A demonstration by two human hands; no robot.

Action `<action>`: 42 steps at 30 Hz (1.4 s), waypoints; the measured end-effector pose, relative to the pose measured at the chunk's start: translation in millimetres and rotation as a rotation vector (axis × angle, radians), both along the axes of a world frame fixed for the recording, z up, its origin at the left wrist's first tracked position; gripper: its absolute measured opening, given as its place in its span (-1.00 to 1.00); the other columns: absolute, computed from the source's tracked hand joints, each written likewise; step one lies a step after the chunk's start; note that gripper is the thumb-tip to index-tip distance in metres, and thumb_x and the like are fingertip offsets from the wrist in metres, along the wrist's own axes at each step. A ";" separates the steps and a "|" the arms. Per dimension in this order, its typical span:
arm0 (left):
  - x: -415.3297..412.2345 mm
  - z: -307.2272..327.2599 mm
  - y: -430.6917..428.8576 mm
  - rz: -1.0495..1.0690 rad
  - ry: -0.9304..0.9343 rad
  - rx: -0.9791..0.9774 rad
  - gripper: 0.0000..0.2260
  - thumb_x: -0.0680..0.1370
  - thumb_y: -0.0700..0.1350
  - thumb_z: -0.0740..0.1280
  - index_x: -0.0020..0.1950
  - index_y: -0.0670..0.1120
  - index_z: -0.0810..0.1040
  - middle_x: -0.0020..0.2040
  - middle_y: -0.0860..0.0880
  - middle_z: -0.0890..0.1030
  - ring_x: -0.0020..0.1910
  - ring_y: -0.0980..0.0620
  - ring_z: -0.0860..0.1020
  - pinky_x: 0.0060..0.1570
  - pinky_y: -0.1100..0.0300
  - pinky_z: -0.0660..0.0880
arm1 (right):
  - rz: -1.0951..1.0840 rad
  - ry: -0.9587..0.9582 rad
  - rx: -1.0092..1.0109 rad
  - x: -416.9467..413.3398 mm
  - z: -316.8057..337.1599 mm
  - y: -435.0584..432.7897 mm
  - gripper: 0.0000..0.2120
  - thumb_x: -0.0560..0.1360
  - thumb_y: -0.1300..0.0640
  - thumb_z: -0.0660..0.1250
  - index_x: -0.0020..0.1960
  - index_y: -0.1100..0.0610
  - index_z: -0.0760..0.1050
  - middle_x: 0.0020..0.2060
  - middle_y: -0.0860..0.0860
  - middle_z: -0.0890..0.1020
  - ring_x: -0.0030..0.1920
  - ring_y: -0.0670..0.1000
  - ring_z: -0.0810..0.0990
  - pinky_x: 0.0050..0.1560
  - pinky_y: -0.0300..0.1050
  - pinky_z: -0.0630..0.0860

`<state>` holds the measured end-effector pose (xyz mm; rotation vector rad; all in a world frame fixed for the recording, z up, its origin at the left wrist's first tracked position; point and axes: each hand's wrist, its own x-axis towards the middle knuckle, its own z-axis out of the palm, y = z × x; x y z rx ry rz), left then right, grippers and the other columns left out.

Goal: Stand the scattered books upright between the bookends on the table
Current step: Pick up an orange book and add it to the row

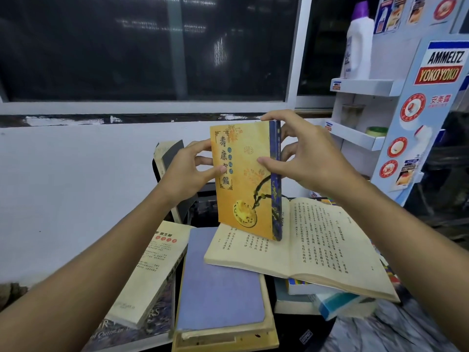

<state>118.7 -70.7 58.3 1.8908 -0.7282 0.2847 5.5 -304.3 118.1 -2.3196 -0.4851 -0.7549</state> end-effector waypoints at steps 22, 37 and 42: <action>38.5 6.2 88.0 0.445 -0.260 0.526 -0.49 0.52 0.05 0.49 0.44 0.02 0.49 0.41 0.03 0.53 0.39 -0.02 0.47 0.36 -0.07 0.46 | -0.050 -0.143 -0.017 42.1 7.2 85.5 -0.45 0.46 0.11 0.54 0.37 0.01 0.40 -0.07 -0.10 0.54 -0.19 -0.13 0.54 -0.20 -0.24 0.55; 48.0 -13.1 100.1 0.462 -0.219 0.475 -0.62 0.52 -0.18 0.48 0.33 -0.13 0.57 0.24 -0.08 0.65 0.27 -0.13 0.56 0.24 -0.06 0.50 | -0.097 -0.110 -0.092 122.1 -29.1 125.0 -0.52 0.51 0.23 0.44 0.36 0.08 0.37 -0.10 0.05 0.57 -0.14 0.06 0.58 -0.15 -0.01 0.60; 48.1 -12.8 102.7 0.469 -0.209 0.482 -0.60 0.53 -0.11 0.50 0.36 -0.08 0.57 0.27 -0.03 0.64 0.28 -0.09 0.55 0.23 -0.03 0.50 | -0.105 -0.108 -0.109 142.0 -44.3 137.2 -0.53 0.54 0.23 0.41 0.39 0.10 0.34 -0.06 0.09 0.58 -0.12 0.08 0.58 -0.14 0.00 0.60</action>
